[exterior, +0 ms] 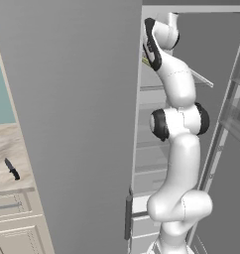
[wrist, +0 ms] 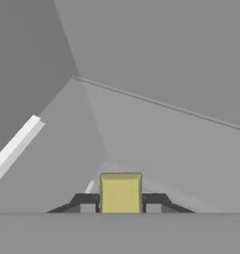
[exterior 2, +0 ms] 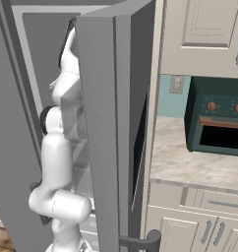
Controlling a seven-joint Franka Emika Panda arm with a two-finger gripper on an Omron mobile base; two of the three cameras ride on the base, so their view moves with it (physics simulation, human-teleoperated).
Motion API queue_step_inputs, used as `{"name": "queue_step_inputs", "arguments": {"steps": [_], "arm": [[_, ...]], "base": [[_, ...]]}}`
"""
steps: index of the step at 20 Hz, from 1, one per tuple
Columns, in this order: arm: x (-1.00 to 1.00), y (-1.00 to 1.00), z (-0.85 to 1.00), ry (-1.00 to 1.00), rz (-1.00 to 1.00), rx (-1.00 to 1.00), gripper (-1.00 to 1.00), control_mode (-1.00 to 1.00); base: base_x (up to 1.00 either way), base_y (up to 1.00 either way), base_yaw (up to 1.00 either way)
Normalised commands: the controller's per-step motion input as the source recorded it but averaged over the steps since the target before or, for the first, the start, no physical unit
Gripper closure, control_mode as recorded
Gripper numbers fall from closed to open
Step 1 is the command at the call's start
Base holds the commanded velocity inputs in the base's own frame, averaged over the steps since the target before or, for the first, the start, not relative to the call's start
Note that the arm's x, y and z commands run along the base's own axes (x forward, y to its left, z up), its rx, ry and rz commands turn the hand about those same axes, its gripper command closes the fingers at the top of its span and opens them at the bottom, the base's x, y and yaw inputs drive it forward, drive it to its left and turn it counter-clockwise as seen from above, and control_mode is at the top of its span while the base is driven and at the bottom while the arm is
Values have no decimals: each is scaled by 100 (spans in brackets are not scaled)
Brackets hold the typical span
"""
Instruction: Retrieve the butter from the fridge and place it on a plate on the dining table. Then retrieve the butter knife by the fridge and place it near the plate.
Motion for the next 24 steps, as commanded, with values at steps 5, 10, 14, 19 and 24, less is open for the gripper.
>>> {"name": "queue_step_inputs", "arguments": {"steps": [5,10,14,19,24], "arm": [[1,1,-34,-5,-24,10,100,-100],[0,0,-16,-12,-19,2,100,-100],[-8,0,-18,-31,-8,-11,100,-100],[-44,0,-7,-17,-3,-3,100,-100],[-79,0,-11,-5,-6,0,100,-100]], "base": [[0,0,0],[0,0,0],[0,0,0],[0,0,0],[0,0,0]]}}
